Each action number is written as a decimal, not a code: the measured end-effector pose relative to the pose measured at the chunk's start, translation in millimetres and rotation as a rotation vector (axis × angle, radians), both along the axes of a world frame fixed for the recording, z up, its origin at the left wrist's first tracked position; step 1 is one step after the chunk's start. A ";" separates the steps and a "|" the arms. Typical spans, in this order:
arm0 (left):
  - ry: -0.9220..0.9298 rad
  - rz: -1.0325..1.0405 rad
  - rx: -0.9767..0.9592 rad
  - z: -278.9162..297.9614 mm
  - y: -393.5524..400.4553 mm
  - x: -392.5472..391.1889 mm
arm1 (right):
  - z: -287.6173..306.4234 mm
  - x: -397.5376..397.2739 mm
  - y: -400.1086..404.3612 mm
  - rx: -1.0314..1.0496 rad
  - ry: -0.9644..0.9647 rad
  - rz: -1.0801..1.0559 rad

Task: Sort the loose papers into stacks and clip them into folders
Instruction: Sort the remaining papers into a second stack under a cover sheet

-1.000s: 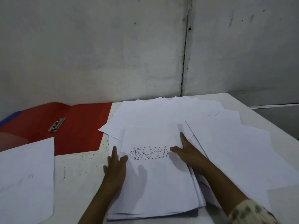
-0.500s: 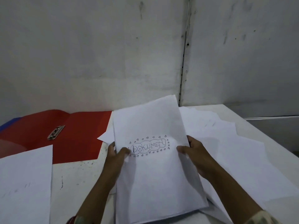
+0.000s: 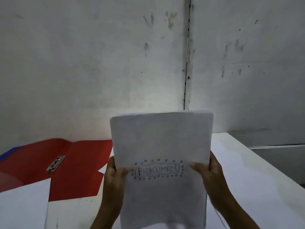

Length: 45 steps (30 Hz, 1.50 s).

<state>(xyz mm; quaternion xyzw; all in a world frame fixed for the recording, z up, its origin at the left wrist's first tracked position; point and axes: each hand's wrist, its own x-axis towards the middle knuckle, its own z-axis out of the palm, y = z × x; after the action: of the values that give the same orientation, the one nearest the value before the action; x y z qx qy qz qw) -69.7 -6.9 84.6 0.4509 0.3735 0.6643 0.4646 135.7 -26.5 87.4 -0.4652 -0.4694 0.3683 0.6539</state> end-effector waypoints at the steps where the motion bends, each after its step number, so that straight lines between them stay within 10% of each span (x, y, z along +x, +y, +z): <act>1: -0.003 0.016 0.001 -2.1 -0.9 0.0 | -1.6 0.0 0.0 0.001 0.011 -0.012; 27: 0.174 0.122 -0.086 -38.8 -8.0 -4.3 | -33.3 -14.0 -8.9 -0.220 -0.131 -0.056; 45: 0.518 0.571 -0.425 -46.0 -21.0 -213.1 | -53.0 -206.7 25.5 -0.461 -0.110 0.440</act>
<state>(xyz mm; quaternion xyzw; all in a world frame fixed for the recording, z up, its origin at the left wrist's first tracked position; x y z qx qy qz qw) -282.8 -27.9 38.6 0.3756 0.7157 0.5394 0.2360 -71.0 -1.0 34.4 -0.5076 -0.4977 0.5716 0.4098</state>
